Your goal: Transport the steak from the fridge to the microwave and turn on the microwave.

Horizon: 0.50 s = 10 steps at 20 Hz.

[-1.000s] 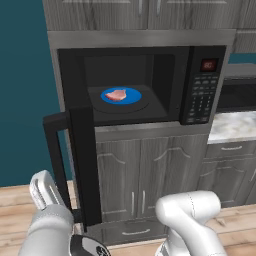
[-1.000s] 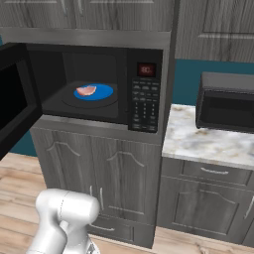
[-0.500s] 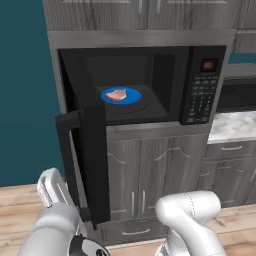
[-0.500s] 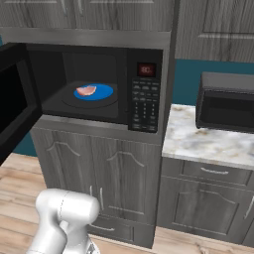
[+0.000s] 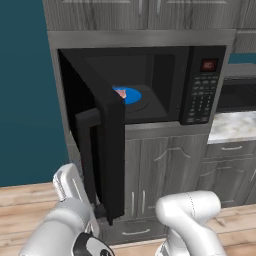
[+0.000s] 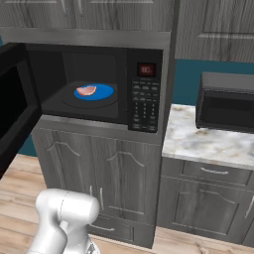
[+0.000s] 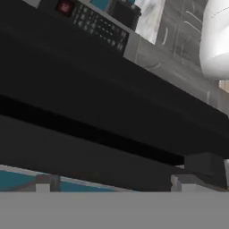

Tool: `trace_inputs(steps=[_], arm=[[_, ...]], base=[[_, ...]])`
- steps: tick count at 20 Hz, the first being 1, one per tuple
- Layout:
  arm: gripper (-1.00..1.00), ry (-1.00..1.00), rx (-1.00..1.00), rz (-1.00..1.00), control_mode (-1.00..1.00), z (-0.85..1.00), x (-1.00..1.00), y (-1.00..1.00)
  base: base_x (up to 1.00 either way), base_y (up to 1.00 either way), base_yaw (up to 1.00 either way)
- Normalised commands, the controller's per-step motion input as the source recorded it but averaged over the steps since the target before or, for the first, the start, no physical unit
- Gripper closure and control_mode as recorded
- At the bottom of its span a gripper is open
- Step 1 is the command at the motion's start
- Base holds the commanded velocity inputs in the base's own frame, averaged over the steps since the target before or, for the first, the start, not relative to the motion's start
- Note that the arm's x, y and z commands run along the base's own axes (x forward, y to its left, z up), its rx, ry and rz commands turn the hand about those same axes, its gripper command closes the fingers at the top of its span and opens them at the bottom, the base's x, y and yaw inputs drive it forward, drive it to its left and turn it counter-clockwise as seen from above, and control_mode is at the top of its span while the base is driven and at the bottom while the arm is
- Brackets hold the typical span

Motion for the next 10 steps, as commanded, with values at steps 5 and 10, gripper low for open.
trace_inputs(steps=[5, 10], arm=[[-1.00, 0.00, 0.02, -0.15, -1.00, -0.02, 0.00, -0.47], [-1.00, 0.00, 0.03, -0.15, -1.00, 0.00, 0.00, -0.52]], base=[[0.00, 0.00, 0.00], [0.00, 0.00, 0.00]])
